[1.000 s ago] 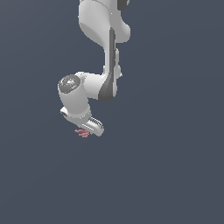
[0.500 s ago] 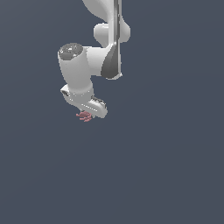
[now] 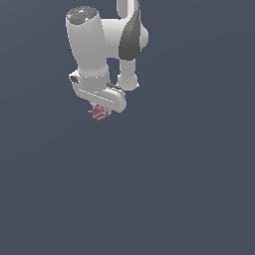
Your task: Pick up the object and move it to a goal position.
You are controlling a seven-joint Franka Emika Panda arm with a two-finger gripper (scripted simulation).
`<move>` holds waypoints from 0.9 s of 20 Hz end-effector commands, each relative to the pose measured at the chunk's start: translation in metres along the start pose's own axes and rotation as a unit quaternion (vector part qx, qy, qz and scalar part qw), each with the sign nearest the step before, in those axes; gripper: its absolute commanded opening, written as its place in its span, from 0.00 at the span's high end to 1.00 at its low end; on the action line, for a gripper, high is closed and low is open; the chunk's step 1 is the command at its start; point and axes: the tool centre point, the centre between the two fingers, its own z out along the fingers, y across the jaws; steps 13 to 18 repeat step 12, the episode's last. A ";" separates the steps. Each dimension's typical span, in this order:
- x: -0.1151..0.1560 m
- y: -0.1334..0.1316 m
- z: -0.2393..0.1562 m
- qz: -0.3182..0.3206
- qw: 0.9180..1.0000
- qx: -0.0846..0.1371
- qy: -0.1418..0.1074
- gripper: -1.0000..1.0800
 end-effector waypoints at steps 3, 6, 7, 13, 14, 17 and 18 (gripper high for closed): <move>-0.013 0.002 -0.023 0.000 1.000 -0.001 0.000 1.00; -0.018 0.002 -0.034 0.000 1.000 -0.001 0.000 1.00; -0.019 0.002 -0.037 0.000 1.000 -0.001 0.000 1.00; -0.022 0.002 -0.043 0.000 1.000 -0.001 0.000 1.00; -0.022 0.002 -0.043 0.000 1.000 -0.001 0.000 1.00; -0.022 0.002 -0.043 0.000 1.000 -0.001 0.000 1.00; -0.022 0.002 -0.043 0.000 1.000 -0.001 0.000 1.00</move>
